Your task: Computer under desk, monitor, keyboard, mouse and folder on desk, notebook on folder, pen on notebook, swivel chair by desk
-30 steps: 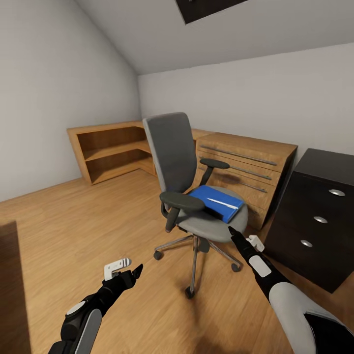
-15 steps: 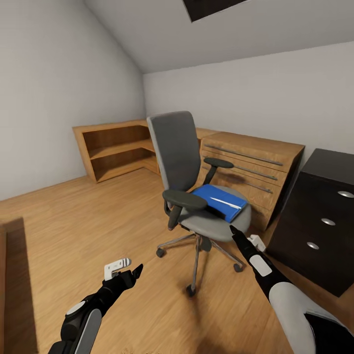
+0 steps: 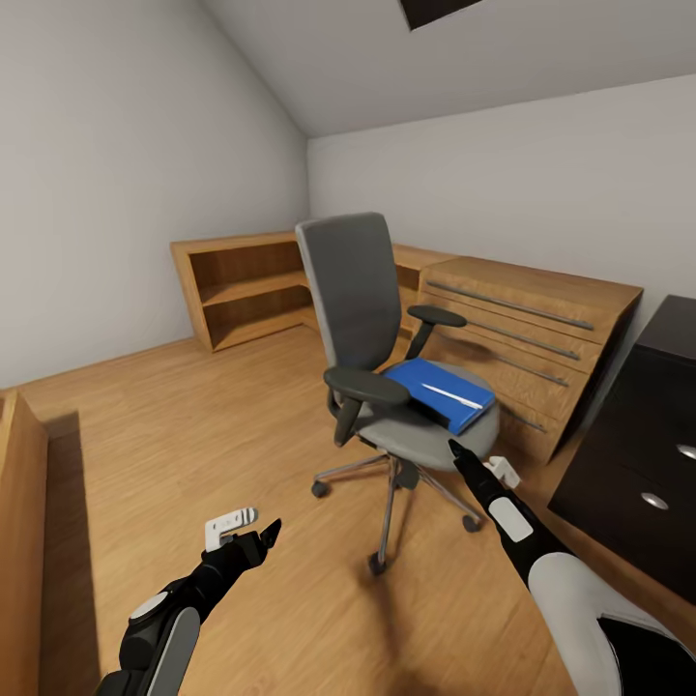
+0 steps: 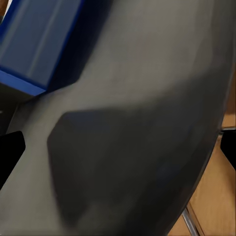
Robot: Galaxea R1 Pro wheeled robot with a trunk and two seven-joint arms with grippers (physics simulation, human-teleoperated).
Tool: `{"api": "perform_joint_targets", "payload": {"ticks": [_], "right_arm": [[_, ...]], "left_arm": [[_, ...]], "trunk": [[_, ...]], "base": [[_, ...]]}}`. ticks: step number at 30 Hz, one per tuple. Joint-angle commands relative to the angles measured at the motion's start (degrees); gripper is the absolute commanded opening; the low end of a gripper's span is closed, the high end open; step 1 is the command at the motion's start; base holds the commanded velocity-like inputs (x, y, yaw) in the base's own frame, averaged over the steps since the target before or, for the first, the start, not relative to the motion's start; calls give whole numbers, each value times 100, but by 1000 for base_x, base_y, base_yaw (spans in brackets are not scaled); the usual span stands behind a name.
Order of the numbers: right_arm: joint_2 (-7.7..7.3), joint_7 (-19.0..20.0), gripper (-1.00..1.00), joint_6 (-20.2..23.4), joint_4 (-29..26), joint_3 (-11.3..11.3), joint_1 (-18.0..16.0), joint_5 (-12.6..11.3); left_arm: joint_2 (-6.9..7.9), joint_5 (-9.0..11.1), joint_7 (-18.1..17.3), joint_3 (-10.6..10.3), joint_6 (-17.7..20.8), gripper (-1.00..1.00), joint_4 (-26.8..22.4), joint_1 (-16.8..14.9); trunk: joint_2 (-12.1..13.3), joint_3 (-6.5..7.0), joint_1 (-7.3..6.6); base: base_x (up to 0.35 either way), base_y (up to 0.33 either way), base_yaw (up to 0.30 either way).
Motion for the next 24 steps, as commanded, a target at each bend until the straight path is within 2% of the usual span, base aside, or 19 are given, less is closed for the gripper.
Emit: {"api": "perform_joint_targets", "payload": {"ticks": [1, 16, 24], "right_arm": [[1, 31, 100, -6, 282, 43, -2, -52], [-14, 31, 100, -6, 282, 43, -2, -56], [-17, 31, 100, -6, 282, 43, -2, -54]], "left_arm": [[-5, 36, -5, 10, 32, 100, -4, -4], [-6, 34, -5, 2, 40, 100, -4, -4], [-6, 34, -5, 1, 54, 100, -4, -4]], "trunk": [[-1, -7, 2], [-1, -7, 2], [-1, -7, 2]], "base": [[266, 11, 22], [109, 1, 2], [-187, 0, 0]]}}
